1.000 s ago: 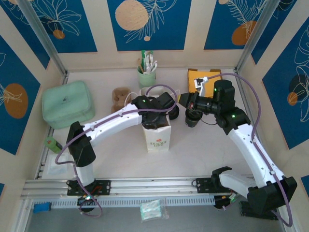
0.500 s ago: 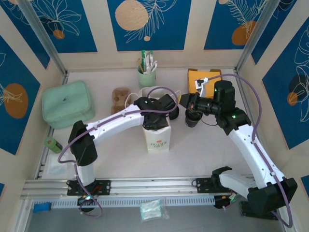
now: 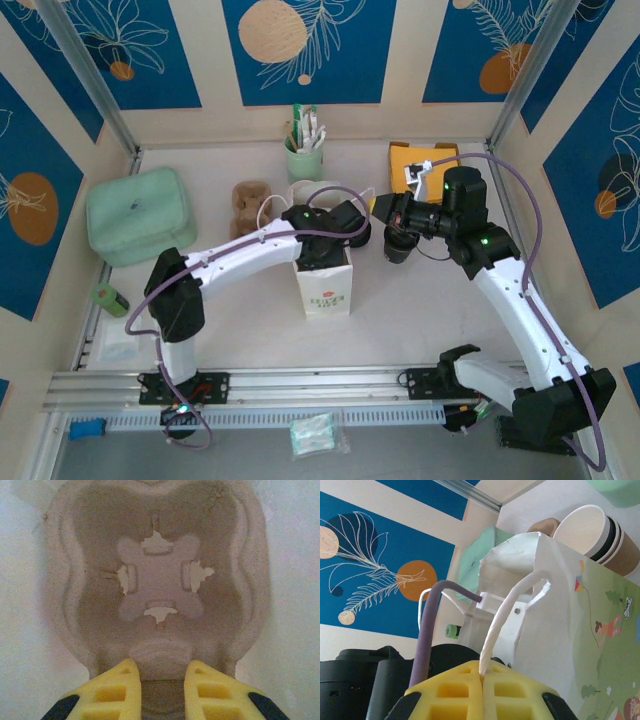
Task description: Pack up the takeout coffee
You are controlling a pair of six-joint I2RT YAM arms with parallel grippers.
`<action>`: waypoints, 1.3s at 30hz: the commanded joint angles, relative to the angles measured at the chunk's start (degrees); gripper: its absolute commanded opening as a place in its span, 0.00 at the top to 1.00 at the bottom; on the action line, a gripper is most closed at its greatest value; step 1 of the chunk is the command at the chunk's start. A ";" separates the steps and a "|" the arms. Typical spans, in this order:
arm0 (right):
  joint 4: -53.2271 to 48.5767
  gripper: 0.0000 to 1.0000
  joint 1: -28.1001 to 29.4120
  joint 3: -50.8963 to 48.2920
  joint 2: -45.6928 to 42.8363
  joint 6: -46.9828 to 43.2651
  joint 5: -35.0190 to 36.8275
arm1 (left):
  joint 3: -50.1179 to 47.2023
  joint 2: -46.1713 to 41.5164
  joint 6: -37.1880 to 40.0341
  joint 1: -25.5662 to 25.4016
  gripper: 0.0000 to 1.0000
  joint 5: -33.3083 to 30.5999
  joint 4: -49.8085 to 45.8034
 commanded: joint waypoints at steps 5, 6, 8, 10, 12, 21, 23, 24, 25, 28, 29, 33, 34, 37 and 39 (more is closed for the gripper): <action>-1.10 1.00 -0.25 -0.06 -1.56 -1.32 0.14 | -2.22 0.96 -1.94 0.46 0.91 1.08 0.55; -1.13 1.00 -0.28 -0.06 -1.63 -1.37 0.20 | -2.47 1.01 -2.02 0.54 0.91 1.28 0.65; -1.26 1.00 -0.24 -0.06 -1.72 -1.51 0.36 | -2.84 0.89 -2.29 0.60 0.91 1.40 0.95; -1.50 1.00 -0.27 -0.06 -1.74 -1.57 0.48 | -3.56 0.75 -2.69 0.81 0.91 1.86 1.67; -1.59 1.00 -0.24 -0.06 -1.88 -1.58 0.71 | -4.44 0.54 -3.07 0.98 0.91 2.29 2.49; -1.84 1.00 -0.31 -0.06 -2.00 -1.76 0.79 | -5.70 0.90 -3.29 1.25 0.91 2.94 3.47; -1.81 1.00 -0.30 -0.08 -2.00 -1.76 0.82 | -5.80 0.97 -3.28 1.30 0.91 3.01 3.47; -1.82 1.00 -0.30 0.03 -2.00 -1.77 0.79 | -5.78 0.85 -3.28 1.26 0.91 2.88 3.51; -1.81 1.00 -0.30 0.03 -2.00 -1.72 0.75 | -5.74 0.81 -3.32 1.25 0.91 2.86 3.46; -1.72 1.00 -0.29 0.03 -2.00 -1.67 0.73 | -5.49 0.46 -3.10 1.33 0.86 2.68 3.46; -1.72 1.00 -0.25 0.03 -1.99 -1.67 0.73 | -5.36 0.29 -3.10 1.28 0.84 2.65 3.45; -1.55 1.00 -0.23 -0.06 -2.00 -1.62 0.65 | -4.59 -0.21 -2.85 1.26 0.74 2.15 3.12; -1.55 1.00 -0.24 -0.14 -1.96 -1.54 0.60 | -4.32 -0.35 -2.76 1.25 0.72 2.06 2.96; -1.50 1.00 -0.25 -0.15 -2.00 -1.50 0.58 | -3.45 -0.57 -2.43 1.29 0.65 1.65 2.65; -1.47 1.00 -0.26 -0.19 -2.05 -1.50 0.43 | -2.94 -0.79 -2.16 1.31 0.60 1.52 2.58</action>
